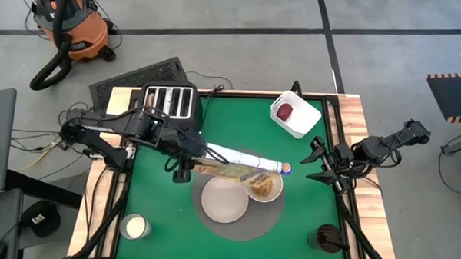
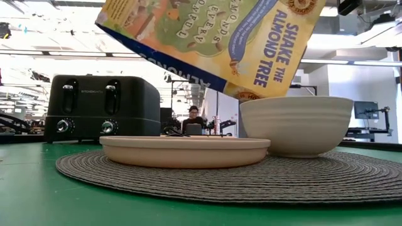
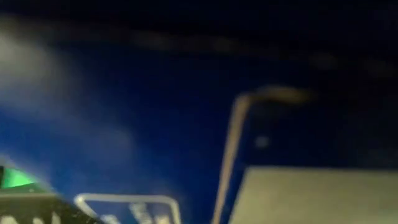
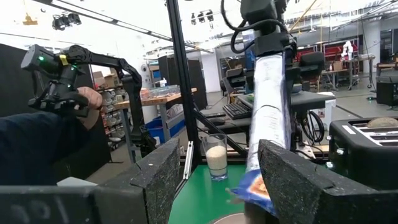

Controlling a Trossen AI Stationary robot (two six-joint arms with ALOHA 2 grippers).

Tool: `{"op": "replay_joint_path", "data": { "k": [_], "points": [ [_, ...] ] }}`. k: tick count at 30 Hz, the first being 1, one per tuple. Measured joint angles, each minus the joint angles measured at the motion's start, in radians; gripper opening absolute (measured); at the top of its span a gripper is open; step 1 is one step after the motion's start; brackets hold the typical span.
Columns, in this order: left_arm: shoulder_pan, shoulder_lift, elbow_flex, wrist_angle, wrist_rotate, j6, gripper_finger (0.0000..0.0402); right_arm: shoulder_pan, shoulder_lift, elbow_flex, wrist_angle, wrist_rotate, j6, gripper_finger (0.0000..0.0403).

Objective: Arrange a breakfast setting
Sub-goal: Pour the cereal into the white bowl

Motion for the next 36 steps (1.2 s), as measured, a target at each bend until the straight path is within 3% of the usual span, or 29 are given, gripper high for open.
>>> {"op": "replay_joint_path", "data": {
  "k": [6,10,12,36],
  "points": [
    [0.002,0.000,0.000,0.001,-0.035,-0.002,0.0142,0.000,0.000,0.000,0.000,0.000,0.000,0.0244],
    [0.001,0.000,0.000,0.009,0.005,0.022,0.0142,0.000,0.000,0.000,0.000,0.000,0.000,0.0244],
    [-0.001,-0.001,0.000,0.005,-0.047,0.004,0.0142,0.000,0.000,0.000,0.000,0.001,0.000,0.0244],
    [0.001,-0.007,0.000,-0.011,-0.029,-0.002,0.0142,0.000,0.000,0.000,0.000,0.004,0.000,0.0244]
  ]
}}
